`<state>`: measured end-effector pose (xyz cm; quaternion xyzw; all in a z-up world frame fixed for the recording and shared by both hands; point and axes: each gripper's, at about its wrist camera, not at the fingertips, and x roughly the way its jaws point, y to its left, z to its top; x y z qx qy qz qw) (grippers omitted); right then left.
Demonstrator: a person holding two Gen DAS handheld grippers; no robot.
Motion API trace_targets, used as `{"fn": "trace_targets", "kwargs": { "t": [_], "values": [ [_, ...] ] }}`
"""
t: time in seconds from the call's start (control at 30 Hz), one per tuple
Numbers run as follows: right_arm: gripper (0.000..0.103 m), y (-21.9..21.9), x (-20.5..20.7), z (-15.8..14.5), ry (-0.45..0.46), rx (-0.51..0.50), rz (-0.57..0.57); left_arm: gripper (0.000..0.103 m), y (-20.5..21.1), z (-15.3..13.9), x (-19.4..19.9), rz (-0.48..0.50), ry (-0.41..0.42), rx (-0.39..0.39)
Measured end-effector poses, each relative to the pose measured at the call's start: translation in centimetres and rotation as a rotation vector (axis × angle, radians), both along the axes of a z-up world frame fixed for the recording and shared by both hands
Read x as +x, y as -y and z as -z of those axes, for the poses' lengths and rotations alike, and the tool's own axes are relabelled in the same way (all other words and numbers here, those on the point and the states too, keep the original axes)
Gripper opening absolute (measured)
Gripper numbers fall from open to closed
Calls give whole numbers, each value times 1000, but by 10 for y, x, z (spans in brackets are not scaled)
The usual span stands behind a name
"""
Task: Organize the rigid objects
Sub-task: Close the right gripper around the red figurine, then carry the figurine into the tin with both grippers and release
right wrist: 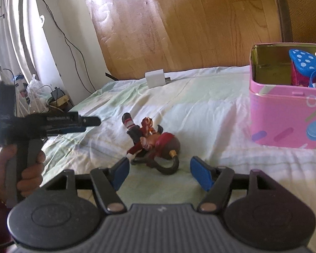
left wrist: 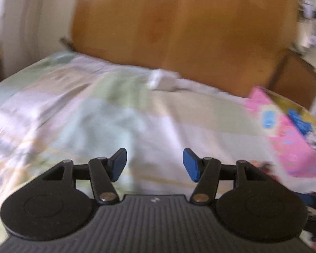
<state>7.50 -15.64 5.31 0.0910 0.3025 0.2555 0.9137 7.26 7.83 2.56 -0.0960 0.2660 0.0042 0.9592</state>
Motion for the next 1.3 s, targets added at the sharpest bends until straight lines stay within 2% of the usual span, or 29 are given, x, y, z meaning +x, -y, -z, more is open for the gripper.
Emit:
{"fn": "trace_targets", "kwargs": {
  "t": [0.2, 0.33, 0.4, 0.53, 0.7, 0.77, 0.8, 0.83, 0.87, 0.97, 1.1, 1.3],
  "values": [
    [66, 5, 2, 2, -8, 32, -3, 61, 48, -24, -16, 222, 56, 5],
    [67, 7, 2, 2, -12, 42, -5, 61, 67, -25, -18, 289, 52, 4],
    [68, 5, 2, 2, -10, 35, -5, 61, 72, -21, -16, 295, 36, 23],
    [79, 1, 1, -1, 8, 0, -14, 61, 83, -14, -3, 299, -10, 40],
    [79, -5, 7, -7, 50, -83, -26, 60, 96, -4, 6, 299, -36, 113],
    [79, -9, 12, -4, 44, -99, -44, 53, 99, 4, 12, 298, -60, 128],
    [79, -12, 15, -1, 34, -107, -65, 51, 94, 6, 10, 305, -53, 108],
    [64, -14, 16, 0, 38, -112, -80, 45, 93, 7, 11, 312, -51, 85],
    [57, -16, 16, -1, 44, -111, -105, 37, 91, 7, 12, 323, -60, 57],
    [55, -20, 10, -2, 65, -127, -118, 34, 96, 2, 13, 307, -65, 84],
    [55, -9, 3, -10, 109, -77, -89, 34, 106, -15, 11, 314, -34, 108],
    [55, 22, -10, -48, 294, -58, 11, 34, 138, -65, 15, 382, 102, 127]
  ]
}}
